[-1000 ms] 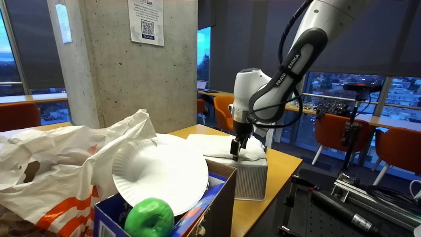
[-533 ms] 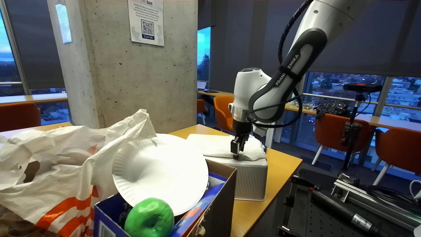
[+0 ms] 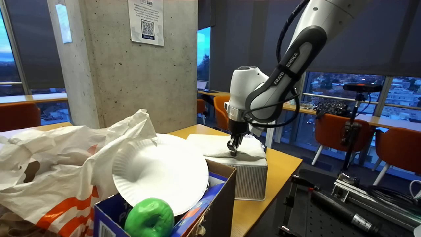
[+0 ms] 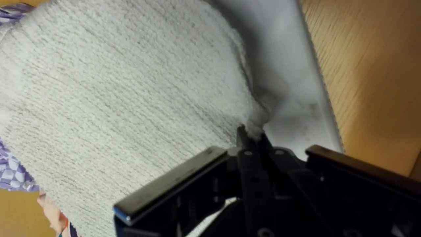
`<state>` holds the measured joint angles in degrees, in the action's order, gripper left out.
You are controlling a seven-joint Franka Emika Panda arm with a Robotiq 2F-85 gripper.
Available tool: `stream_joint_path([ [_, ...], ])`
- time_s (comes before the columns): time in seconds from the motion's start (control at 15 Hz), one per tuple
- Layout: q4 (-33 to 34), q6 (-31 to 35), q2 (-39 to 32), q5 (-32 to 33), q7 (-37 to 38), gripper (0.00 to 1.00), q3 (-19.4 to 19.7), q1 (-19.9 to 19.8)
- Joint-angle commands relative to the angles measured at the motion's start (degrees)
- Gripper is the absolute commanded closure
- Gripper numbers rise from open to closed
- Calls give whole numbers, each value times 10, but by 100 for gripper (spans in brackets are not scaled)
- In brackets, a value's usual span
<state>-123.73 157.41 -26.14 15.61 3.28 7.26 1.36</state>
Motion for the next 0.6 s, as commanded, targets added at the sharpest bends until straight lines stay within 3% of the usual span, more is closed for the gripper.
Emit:
stream_joint_path([
  [0.0, 12, 3, 2, 11, 14, 100, 9, 25],
  [0.53, 43, -6, 1, 15, 20, 99, 5, 55],
])
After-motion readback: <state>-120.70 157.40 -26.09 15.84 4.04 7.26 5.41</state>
